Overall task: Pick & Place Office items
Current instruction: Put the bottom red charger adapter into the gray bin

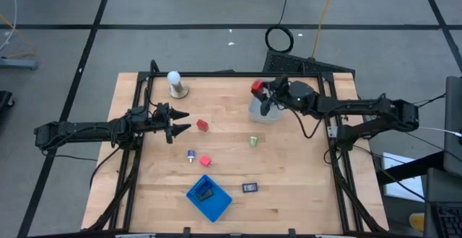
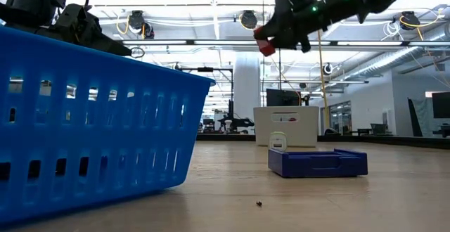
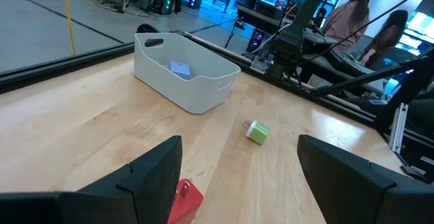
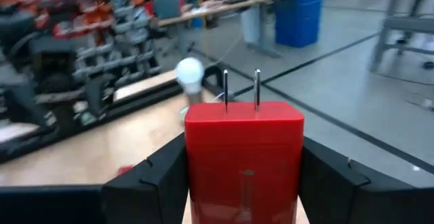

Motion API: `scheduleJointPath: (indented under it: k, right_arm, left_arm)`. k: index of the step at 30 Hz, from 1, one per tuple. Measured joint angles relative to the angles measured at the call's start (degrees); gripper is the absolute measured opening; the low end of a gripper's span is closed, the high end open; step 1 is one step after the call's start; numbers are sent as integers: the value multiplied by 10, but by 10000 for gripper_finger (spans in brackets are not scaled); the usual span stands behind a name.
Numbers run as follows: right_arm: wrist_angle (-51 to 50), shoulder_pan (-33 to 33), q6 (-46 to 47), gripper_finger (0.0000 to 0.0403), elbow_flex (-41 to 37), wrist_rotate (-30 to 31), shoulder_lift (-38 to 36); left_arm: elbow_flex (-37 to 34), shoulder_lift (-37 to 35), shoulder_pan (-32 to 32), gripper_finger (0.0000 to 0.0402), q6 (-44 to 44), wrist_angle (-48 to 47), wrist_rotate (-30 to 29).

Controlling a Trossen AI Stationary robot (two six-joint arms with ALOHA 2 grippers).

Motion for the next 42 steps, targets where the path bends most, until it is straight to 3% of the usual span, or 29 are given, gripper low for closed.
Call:
scheduleJointPath:
  k: [4,17,29,42]
  right_arm:
    - [3,-12,7,208,-22,42,0]
    - [14,-31,6,208,-74,76,0]
    - [150,-55,47,208,-188,73,0]
    - [153,-127,-8,208,-205,-36,5]
  left_arm:
    - [0,0,0,296,0,-1,0]
    - [0,0,0,296,0,-1,0]
    - [0,0,0,296,0,-1,0]
    - [0,0,0,296,0,-1,0]
